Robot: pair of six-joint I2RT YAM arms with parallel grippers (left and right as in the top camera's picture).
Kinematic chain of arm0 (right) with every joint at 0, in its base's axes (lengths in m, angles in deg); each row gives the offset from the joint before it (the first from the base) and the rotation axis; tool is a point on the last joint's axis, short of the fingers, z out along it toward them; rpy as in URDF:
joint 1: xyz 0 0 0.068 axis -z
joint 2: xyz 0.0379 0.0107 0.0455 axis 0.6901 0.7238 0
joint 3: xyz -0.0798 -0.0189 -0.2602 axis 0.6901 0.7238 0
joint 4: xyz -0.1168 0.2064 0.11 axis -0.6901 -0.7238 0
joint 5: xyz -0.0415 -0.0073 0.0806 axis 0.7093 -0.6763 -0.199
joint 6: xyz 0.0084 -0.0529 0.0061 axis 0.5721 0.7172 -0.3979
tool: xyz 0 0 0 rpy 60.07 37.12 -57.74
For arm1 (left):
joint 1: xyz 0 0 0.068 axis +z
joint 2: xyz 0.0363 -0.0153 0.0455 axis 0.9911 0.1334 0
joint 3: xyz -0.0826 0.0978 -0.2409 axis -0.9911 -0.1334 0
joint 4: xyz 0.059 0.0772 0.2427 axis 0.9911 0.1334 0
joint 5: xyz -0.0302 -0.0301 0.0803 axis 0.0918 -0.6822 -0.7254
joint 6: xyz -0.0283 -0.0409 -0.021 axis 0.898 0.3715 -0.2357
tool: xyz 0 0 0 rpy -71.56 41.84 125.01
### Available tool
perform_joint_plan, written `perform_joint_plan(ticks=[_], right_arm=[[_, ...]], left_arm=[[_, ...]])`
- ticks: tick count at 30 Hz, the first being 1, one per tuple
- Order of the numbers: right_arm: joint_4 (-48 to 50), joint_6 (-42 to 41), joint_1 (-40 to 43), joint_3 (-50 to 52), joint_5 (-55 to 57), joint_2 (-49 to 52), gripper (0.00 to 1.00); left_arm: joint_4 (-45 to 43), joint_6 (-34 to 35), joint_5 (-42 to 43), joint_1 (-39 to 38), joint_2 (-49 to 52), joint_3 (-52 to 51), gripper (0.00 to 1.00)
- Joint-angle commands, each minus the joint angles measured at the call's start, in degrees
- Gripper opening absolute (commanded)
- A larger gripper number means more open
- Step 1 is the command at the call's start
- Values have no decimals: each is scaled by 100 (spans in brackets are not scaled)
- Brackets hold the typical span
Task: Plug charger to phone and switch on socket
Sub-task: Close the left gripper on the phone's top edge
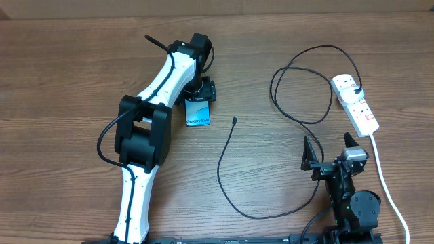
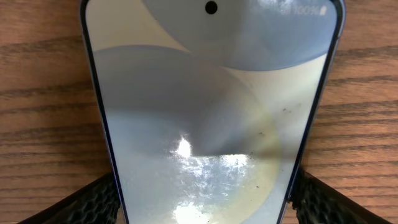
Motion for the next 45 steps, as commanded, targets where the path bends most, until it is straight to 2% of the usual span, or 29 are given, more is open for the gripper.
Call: perform_joint_plan(ticks=[1,14,37,45], right_arm=[[31,7,-15,59,48,-50,100],[31,7,-15,59,48,-50,100],[31,7,-15,59,48,-50,100],[31,7,-15,59,48,-50,100]], left_arm=[[-2,42,-120,33,173,-212,82],[-15,44,-120,33,173,-212,76],[9,44,42,37,170,-192,74],[267,44,39,37,170,92,73]])
